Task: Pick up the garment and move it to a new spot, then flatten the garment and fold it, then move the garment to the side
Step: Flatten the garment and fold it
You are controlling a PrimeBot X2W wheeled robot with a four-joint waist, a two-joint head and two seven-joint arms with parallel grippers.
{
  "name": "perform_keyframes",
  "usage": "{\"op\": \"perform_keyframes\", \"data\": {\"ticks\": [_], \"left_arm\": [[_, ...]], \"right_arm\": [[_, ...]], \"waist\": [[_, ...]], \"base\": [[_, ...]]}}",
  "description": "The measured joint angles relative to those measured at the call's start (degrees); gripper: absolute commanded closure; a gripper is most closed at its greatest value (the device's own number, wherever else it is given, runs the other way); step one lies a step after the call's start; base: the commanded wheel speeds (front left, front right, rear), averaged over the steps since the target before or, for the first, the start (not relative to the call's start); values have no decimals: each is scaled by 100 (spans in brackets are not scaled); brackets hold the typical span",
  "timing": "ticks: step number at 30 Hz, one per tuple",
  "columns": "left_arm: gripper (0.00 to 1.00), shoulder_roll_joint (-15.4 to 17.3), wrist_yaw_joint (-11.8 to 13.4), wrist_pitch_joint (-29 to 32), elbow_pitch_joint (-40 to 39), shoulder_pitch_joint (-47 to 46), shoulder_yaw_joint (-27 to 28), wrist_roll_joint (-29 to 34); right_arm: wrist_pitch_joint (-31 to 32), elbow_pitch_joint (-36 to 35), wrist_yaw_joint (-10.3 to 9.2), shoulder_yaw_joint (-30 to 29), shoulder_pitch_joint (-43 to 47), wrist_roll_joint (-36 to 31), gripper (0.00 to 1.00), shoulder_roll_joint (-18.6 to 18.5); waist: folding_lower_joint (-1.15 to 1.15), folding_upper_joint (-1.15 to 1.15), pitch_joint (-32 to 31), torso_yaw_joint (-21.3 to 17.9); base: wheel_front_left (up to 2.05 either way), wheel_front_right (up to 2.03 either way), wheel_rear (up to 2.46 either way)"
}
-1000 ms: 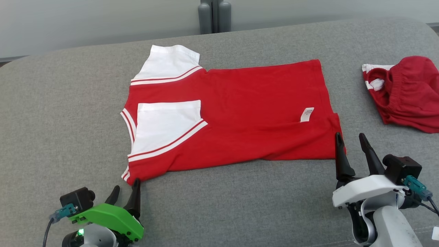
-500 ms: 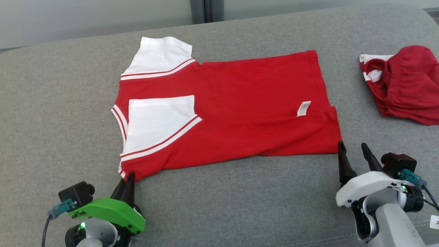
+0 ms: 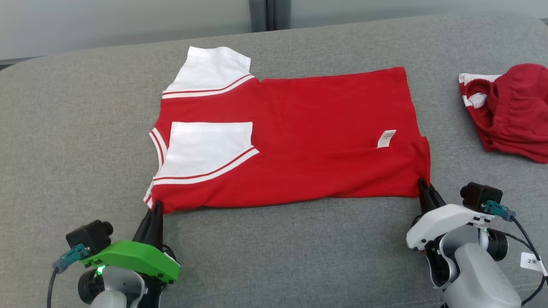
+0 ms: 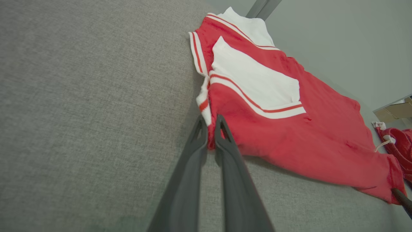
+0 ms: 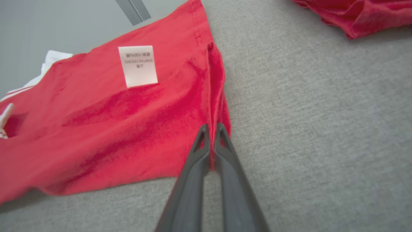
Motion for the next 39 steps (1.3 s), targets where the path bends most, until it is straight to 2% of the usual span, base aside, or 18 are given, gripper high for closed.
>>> {"op": "perform_keyframes", "data": {"ticks": [7,13,17,18,19,20,21,22,24,29,34,39], "left_arm": [[100,127,12,46,-728,289,75,-54],[100,245,175,508,-1495,1156,20,-145],[100,246,289,692,-1725,1624,-19,-221],[100,237,323,706,-1747,1700,-20,-223],[100,236,337,716,-1760,1738,-21,-231],[69,233,357,715,-1779,1766,-21,-238],[40,230,365,715,-1802,1785,-15,-245],[0,234,371,708,-1830,1788,-13,-242],[0,278,391,688,-1880,1782,16,-210],[0,706,407,810,-2009,1477,71,37],[0,1363,152,1303,-2181,275,-135,491],[0,1791,-82,2087,-2004,-1339,-425,597]], "right_arm": [[107,-447,0,-165,69,43,100,0],[666,-1313,0,-222,860,23,100,-1],[984,-1761,0,-242,1376,70,100,-1],[1025,-1867,0,-246,1480,107,89,0],[1042,-1939,0,-256,1543,115,72,0],[1084,-2019,0,-270,1610,130,44,-1],[1107,-2100,0,-282,1672,148,3,0],[1134,-2169,0,-296,1730,153,0,1],[1167,-2274,0,-330,1814,143,0,0],[1206,-2689,0,-387,1834,31,0,-2],[1232,-3199,-1,-285,1540,-229,0,-9],[1347,-3611,0,110,1021,-290,0,-8]], "waist": [[0,0,-173,-5],[0,0,-250,-60],[0,0,-241,-86],[0,0,-237,-92],[0,0,-235,-96],[0,0,-234,-101],[0,0,-235,-104],[0,0,-235,-107],[0,0,-235,-121],[0,0,-196,-195],[0,0,-23,-291],[0,0,288,-436]], "base": [[0,0,0],[0,0,0],[0,0,0],[0,0,0],[0,0,0],[0,0,0],[0,0,0],[0,0,0],[0,0,0],[0,0,0],[0,0,0],[0,0,0]]}}
